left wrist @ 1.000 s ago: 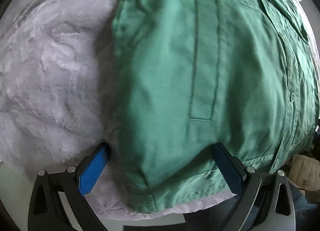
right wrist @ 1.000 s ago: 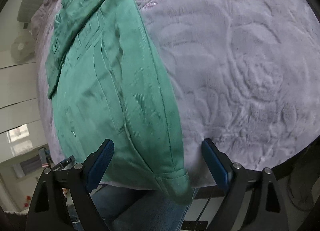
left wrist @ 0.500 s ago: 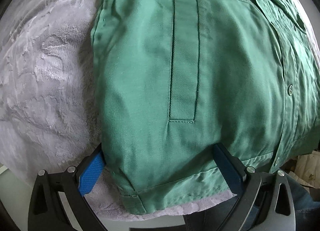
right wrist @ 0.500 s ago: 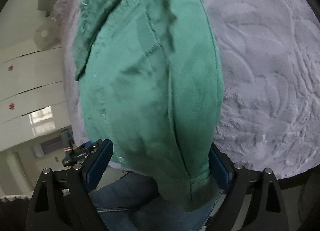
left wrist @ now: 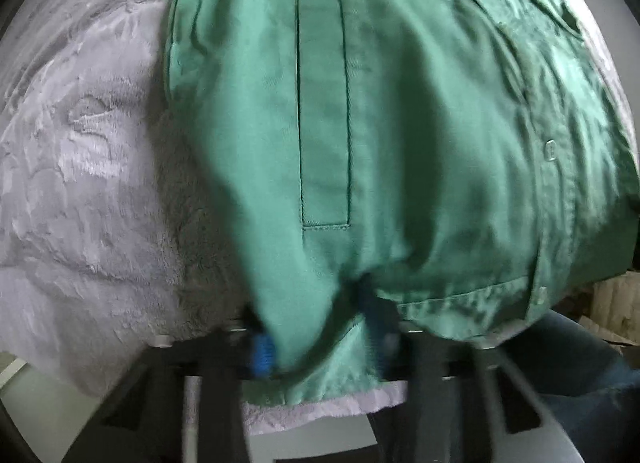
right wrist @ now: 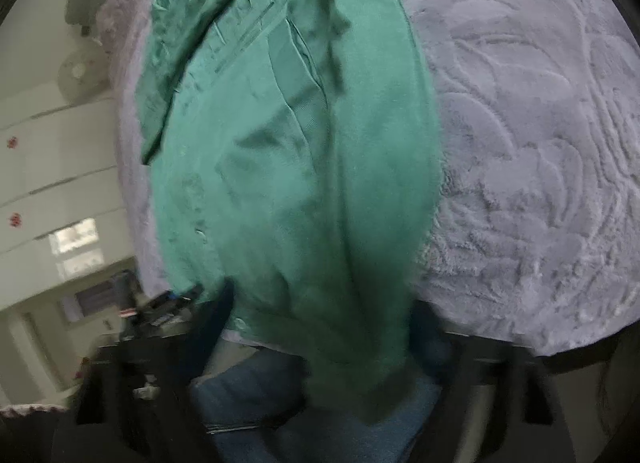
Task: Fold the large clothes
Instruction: 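Grasp the jacket hem with both grippers and fold it toward the collar, then release the folded hem with both grippers and lift them away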
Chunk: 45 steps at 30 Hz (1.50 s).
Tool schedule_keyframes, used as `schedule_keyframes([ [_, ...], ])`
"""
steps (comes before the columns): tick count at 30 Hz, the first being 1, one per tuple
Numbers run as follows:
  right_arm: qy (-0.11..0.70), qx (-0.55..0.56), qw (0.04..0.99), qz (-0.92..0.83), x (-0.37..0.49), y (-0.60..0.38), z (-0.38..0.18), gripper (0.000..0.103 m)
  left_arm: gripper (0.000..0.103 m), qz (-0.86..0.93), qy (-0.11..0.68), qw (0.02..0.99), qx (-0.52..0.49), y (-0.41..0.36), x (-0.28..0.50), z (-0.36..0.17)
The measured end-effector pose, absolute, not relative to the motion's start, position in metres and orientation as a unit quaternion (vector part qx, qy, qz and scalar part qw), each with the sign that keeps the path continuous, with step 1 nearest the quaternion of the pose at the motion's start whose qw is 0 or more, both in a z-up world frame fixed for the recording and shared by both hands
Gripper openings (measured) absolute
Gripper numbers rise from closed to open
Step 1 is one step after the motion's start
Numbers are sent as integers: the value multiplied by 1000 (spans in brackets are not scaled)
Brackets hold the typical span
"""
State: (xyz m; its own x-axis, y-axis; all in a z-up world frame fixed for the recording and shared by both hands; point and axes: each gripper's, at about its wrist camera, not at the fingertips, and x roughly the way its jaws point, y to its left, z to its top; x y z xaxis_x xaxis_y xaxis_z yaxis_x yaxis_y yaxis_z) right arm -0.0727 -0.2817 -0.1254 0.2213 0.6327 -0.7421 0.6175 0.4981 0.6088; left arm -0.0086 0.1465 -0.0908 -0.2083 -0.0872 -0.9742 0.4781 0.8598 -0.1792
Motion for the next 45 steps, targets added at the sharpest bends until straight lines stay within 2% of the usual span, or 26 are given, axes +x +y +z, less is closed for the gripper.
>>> schedule_keyframes([
  [1, 629, 500, 595, 3, -73, -281, -126, 14, 12, -233, 747, 613, 114, 149, -3, -85],
  [6, 565, 558, 606, 46, -72, -286, -105, 14, 10, -266, 752, 602, -22, 173, 29, -42],
  [12, 448, 621, 636, 100, -43, -308, -56, 12, 10, -300, 702, 635, -118, 191, 67, 2],
  [16, 370, 651, 652, 115, 1, -333, -32, 12, 10, -303, 656, 668, -178, 184, 121, 25],
  [22, 318, 669, 664, 99, 92, -383, -35, 12, 10, -264, 602, 733, -175, 147, 233, 14],
  [28, 350, 679, 645, 23, 183, -433, -96, 12, 10, -191, 617, 752, -130, 84, 314, -60],
  [32, 402, 672, 621, -40, 220, -442, -146, 12, 10, -152, 643, 747, -72, 60, 325, -98],
  [37, 378, 716, 585, -51, 222, -446, -172, 16, 15, -155, 651, 740, -65, 66, 324, -98],
  [38, 374, 720, 582, -45, 221, -446, -172, 17, 23, -161, 648, 742, -67, 72, 323, -91],
  [39, 371, 724, 580, -38, 220, -447, -170, 23, 30, -162, 642, 746, -66, 76, 321, -85],
  [40, 367, 726, 581, -34, 215, -448, -166, 36, 62, -158, 632, 756, -59, 80, 318, -74],
  [41, 359, 725, 588, -31, 210, -452, -158, 44, 100, -135, 614, 777, -38, 84, 313, -62],
  [42, 350, 720, 598, -29, 207, -455, -151, 64, 103, -117, 593, 796, -23, 86, 310, -50],
  [43, 340, 710, 616, -22, 206, -458, -140, 69, 103, -114, 569, 814, -10, 88, 305, -39],
  [45, 343, 685, 642, -15, 206, -460, -122, 69, 103, -114, 557, 823, 23, 91, 301, -26],
])
